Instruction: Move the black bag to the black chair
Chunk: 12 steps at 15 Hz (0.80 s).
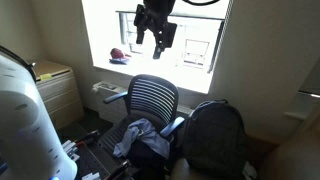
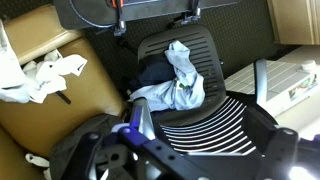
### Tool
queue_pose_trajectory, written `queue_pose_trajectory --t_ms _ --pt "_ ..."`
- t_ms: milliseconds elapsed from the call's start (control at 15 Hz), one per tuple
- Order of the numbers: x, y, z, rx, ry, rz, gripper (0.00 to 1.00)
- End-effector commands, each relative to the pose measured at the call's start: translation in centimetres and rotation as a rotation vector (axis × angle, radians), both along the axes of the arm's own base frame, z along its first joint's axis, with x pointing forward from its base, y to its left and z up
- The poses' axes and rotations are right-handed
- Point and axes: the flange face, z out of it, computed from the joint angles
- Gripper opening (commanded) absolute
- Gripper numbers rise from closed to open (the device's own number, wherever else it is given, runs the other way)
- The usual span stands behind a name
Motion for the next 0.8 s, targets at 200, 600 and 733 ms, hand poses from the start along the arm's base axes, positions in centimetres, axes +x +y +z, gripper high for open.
queue_pose_trajectory --t_ms 200,600,733 --pt "4.3 2.2 -4.2 -0.099 -0.026 -0.120 1.00" --pt "13.6 9.9 -6.2 -0.270 -0.319 -0.192 1.00" --pt "17.1 11.3 -7.1 -0.306 -0.420 -0.247 1.00"
